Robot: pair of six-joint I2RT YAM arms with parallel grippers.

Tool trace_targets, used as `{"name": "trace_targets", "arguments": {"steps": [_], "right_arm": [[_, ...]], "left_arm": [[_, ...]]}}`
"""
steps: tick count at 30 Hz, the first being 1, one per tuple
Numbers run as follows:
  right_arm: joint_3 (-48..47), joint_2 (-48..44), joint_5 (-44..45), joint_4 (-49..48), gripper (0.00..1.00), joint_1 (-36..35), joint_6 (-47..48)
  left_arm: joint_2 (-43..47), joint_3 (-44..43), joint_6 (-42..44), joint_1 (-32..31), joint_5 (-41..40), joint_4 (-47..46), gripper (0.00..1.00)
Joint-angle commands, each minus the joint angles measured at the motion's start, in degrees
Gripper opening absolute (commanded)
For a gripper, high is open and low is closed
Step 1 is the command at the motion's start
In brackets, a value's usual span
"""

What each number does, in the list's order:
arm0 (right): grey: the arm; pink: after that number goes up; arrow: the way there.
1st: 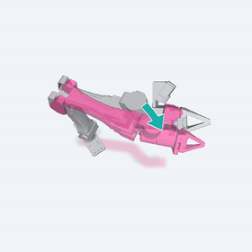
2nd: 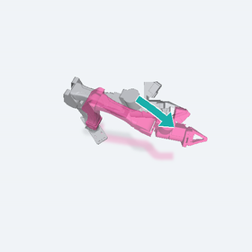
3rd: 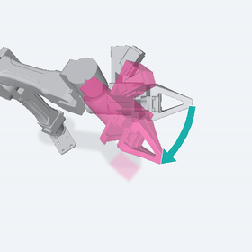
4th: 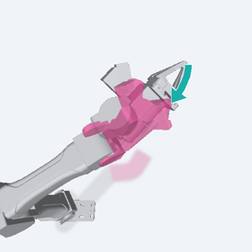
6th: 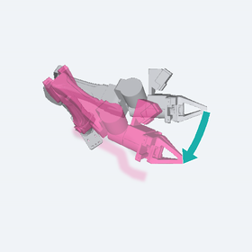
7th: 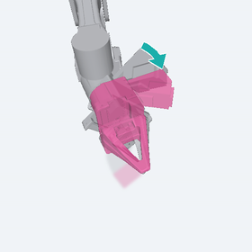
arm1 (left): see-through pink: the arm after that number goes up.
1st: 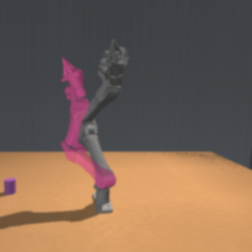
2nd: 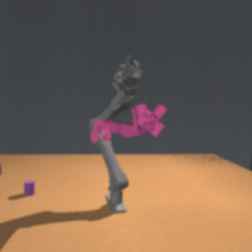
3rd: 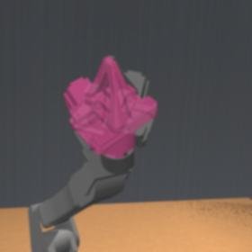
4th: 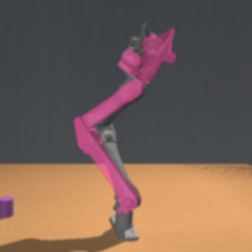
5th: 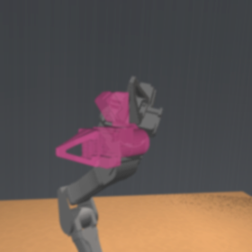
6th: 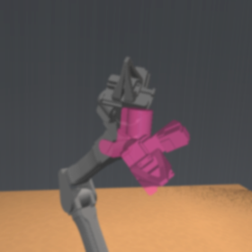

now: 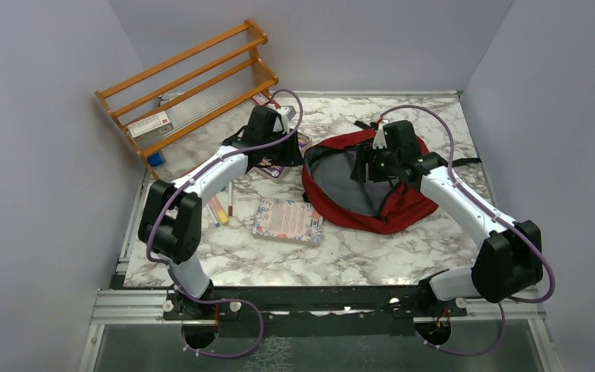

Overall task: Pack the student bag
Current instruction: Unzip the student bag at the center of the board, then adjust the book at the center of the board.

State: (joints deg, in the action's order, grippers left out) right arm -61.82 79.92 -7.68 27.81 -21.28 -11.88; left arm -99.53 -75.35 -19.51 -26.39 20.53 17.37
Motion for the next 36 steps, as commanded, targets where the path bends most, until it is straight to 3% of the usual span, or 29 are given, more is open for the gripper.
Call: {"name": "trace_targets", "arguments": {"steps": [1, 7, 12, 17, 22, 29, 36], "right_arm": [[-1.2, -2.5, 0.4, -2.4, 0.68, -1.7, -7.0], [3.0, -6.3, 1.8, -4.2, 0.68, -11.9, -17.9], [4.9, -2.7, 1.4, -8.0, 0.67, -21.3, -21.4], [4.6, 2.6, 6.0, -9.0, 0.67, -29.8, -24.5], [9.3, 5.1, 9.8, -14.8, 0.67, -34.5, -29.1], [12.8, 7.0, 16.3, -12.7, 0.68, -37.2, -36.2], [21.1, 1.1, 8.4, -23.9, 0.61, -37.5, -37.0]], "left_arm": [[7.5, 3.9, -2.6, 4.3, -4.2, -0.4, 0.48], [17.0, 12.3, -4.9, 8.2, -10.6, 2.3, 0.60], [23.2, 20.4, -7.8, 9.7, -14.1, 3.5, 0.63], [22.3, 24.8, -8.0, 9.9, -11.5, 1.2, 0.63], [16.7, 22.9, -6.7, 9.9, -11.2, -0.7, 0.62], [10.1, 19.3, -6.3, 9.7, -13.2, -1.8, 0.61], [3.9, 12.1, -3.9, 7.9, -11.7, -2.7, 0.54]]}}
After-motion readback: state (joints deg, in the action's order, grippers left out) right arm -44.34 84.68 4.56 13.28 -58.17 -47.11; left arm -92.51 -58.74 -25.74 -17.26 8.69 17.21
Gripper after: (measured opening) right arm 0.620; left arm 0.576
